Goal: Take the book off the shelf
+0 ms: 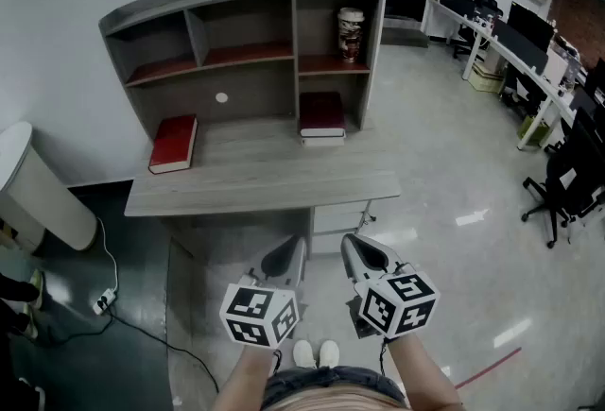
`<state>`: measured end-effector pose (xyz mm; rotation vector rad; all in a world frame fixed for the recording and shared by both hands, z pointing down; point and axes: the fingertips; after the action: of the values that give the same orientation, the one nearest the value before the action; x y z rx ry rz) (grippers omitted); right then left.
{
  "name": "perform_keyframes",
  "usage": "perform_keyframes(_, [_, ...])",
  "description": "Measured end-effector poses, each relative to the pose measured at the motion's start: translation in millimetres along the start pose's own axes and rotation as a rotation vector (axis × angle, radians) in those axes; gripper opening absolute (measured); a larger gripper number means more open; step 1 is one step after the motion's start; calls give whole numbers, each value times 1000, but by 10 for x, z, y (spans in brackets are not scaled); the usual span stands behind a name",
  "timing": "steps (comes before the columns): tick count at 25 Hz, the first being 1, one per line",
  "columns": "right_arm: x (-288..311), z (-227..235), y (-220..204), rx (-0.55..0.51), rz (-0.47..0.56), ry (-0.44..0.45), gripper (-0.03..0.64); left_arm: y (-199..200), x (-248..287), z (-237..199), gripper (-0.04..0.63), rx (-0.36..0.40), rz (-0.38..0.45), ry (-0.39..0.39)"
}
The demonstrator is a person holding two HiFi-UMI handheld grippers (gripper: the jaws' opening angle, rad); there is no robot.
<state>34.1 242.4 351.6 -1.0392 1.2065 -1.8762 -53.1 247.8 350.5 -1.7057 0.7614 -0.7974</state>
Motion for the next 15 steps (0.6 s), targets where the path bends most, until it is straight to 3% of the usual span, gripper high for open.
perform_keyframes(10, [29,-8,-11,-12,1,-9,8,-86,-22,-99,12,-68,-4,-6])
perform_keyframes(15, [102,22,-17,-3,1,-37,8,-61,31,-189,12,-64,-12,-26])
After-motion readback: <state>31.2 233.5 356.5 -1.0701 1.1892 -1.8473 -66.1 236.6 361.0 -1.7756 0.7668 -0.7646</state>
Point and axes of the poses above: the fingertips, and each gripper's own axes: x forward along the fingers, z to its right, y out of its top, and after that the axes turned 8 degrees about -y, right-handed
